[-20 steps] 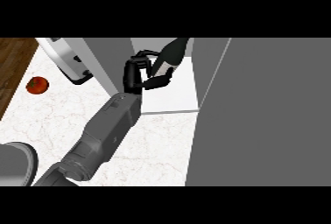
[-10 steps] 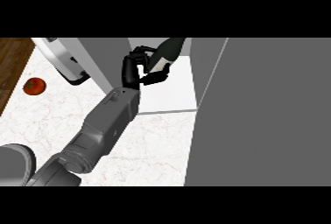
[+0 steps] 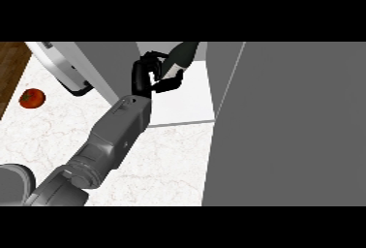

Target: Pick up the wine, place it into the cabinet and close the cabinet

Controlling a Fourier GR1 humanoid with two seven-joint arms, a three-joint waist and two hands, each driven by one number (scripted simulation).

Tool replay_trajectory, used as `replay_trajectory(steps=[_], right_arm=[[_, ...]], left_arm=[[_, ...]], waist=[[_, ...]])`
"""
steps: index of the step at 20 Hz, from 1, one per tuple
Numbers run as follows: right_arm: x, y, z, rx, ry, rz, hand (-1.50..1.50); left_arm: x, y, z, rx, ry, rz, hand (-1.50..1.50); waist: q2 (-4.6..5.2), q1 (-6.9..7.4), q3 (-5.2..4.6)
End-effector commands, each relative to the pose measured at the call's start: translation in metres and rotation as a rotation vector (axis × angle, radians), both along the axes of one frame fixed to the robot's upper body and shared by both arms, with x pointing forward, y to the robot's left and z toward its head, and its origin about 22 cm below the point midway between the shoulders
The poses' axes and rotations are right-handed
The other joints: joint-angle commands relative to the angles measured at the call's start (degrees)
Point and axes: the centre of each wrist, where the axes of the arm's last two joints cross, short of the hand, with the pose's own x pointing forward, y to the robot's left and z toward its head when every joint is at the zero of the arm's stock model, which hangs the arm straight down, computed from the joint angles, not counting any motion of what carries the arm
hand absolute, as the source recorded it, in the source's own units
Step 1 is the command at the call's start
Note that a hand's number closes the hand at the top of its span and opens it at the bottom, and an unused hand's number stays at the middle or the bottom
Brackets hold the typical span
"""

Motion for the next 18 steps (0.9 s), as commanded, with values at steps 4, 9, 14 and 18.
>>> replay_trajectory(steps=[4, 9, 14, 18], right_arm=[[-0.005, 0.001, 0.005, 0.007, -0.021, 0.046, -1.5], [-0.008, 0.002, 0.004, 0.002, -0.016, 0.043, -1.5], [-0.01, 0.0, 0.001, 0.021, -0.008, 0.086, -1.5], [-0.005, 0.006, 0.003, 0.032, -0.019, 0.085, -1.5]], left_arm=[[0.0, 0.016, -0.004, -0.048, 0.04, 0.026, 1.5], [-0.008, 0.005, -0.015, -0.24, 0.065, -0.024, 1.5], [-0.017, 0.005, -0.029, -0.328, 0.095, -0.003, 1.5], [-0.029, 0.013, -0.048, -0.366, 0.143, -0.048, 1.5]], waist=[[0.57, -0.36, -0.14], [0.51, -0.66, -0.2], [0.75, -3.04, -0.15], [0.73, -2.47, -0.2]])
